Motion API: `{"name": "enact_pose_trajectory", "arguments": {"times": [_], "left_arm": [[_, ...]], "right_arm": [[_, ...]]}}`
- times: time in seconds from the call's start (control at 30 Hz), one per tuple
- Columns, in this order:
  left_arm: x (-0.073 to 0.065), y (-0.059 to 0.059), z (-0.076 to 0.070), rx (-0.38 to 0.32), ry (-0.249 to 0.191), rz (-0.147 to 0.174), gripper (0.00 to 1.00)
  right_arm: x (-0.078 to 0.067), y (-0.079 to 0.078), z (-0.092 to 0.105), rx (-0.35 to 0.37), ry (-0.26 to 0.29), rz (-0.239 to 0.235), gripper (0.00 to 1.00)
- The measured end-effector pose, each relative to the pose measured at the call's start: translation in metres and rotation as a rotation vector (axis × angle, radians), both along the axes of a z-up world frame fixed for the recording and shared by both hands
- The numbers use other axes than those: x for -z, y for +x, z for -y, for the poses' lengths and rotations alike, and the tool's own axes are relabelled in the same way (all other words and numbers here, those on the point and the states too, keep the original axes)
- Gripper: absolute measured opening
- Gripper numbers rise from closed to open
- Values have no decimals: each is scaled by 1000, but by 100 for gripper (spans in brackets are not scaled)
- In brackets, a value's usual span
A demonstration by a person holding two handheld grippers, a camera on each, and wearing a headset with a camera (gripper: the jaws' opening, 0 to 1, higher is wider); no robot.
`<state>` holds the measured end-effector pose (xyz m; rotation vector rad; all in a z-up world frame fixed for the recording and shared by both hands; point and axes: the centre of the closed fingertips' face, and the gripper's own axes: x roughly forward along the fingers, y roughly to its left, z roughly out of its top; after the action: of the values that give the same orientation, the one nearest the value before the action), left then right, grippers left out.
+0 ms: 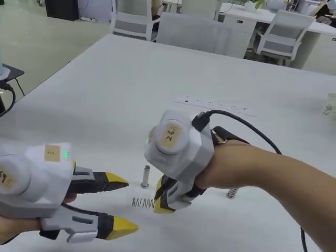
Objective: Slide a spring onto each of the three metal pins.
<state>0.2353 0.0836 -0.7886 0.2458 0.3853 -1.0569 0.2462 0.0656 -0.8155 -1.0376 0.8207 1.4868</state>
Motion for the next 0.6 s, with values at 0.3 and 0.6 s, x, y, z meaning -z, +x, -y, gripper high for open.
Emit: {"name": "enact_pose_trajectory", "arguments": {"times": [0.3,0.6], "left_arm": [[-6,-1,12,46,9,30,31],[-9,-4,19,94,4,50,18]], "right_arm": [[-11,-7,5,-10,5,15,8],[-19,-11,9,-12,5,24,8]]}}
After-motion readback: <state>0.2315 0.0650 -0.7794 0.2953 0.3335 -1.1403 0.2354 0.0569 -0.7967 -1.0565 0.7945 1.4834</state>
